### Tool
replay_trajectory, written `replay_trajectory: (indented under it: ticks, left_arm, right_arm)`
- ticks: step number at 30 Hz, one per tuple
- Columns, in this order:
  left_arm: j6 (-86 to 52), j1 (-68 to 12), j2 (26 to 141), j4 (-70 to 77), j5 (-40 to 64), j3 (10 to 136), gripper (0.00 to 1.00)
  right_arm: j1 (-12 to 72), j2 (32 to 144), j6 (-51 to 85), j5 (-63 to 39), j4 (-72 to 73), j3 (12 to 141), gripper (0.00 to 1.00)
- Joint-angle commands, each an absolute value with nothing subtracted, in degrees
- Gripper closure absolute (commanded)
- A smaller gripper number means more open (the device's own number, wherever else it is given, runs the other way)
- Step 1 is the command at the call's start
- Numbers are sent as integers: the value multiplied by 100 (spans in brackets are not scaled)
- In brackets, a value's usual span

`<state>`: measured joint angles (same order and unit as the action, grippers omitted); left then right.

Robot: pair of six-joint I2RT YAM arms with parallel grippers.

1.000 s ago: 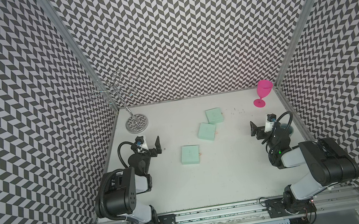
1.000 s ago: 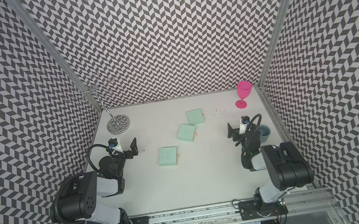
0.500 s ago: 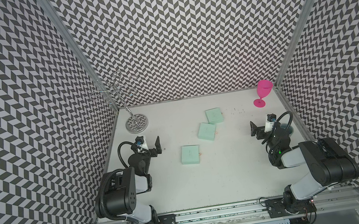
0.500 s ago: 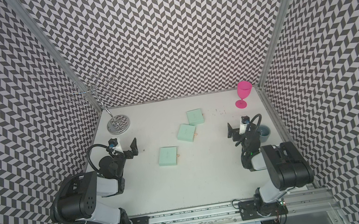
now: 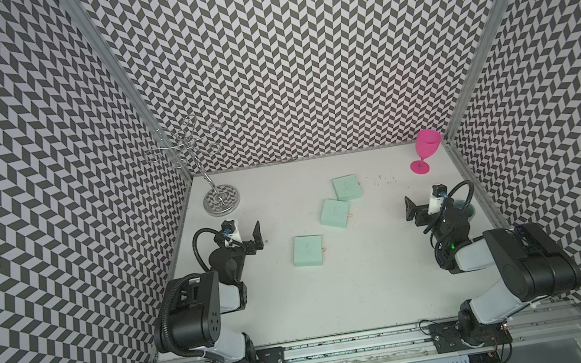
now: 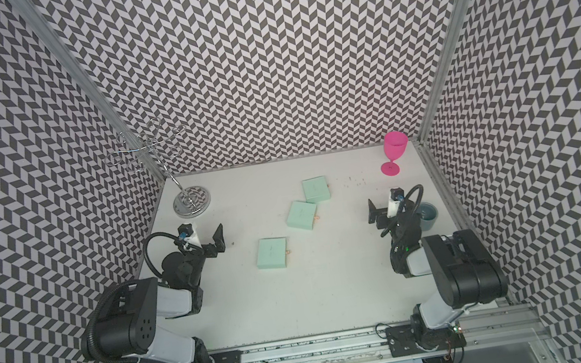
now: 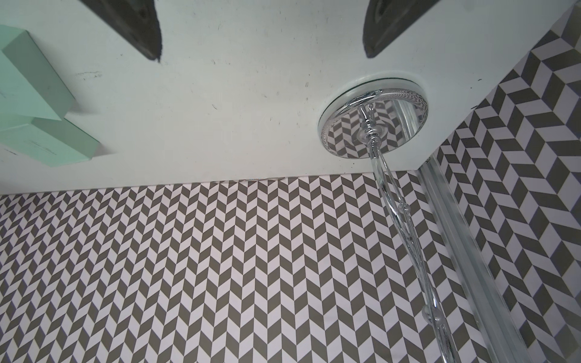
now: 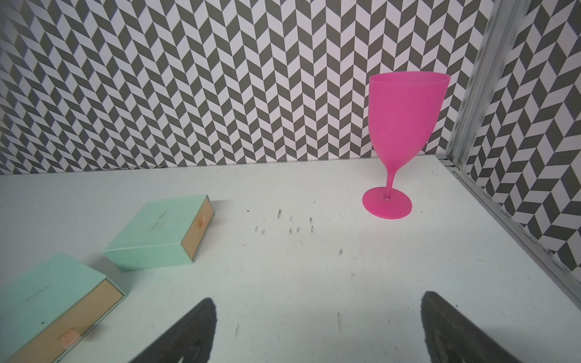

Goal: Place the earrings into the drawer-style jewelry box
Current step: Reset both arms

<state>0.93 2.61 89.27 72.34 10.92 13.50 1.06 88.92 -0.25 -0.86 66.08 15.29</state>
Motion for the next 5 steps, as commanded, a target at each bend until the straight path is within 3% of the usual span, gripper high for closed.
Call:
replay_trajectory:
  ticks: [1, 5]
  left_arm:
    - [157, 148, 8966, 7125, 830, 1538, 0]
    - [138, 142, 8935, 7181, 822, 1493, 0]
  right_arm:
    - [130, 8832, -88, -71, 6987, 1581, 1]
    - [132, 8832, -92, -70, 6987, 1574, 1]
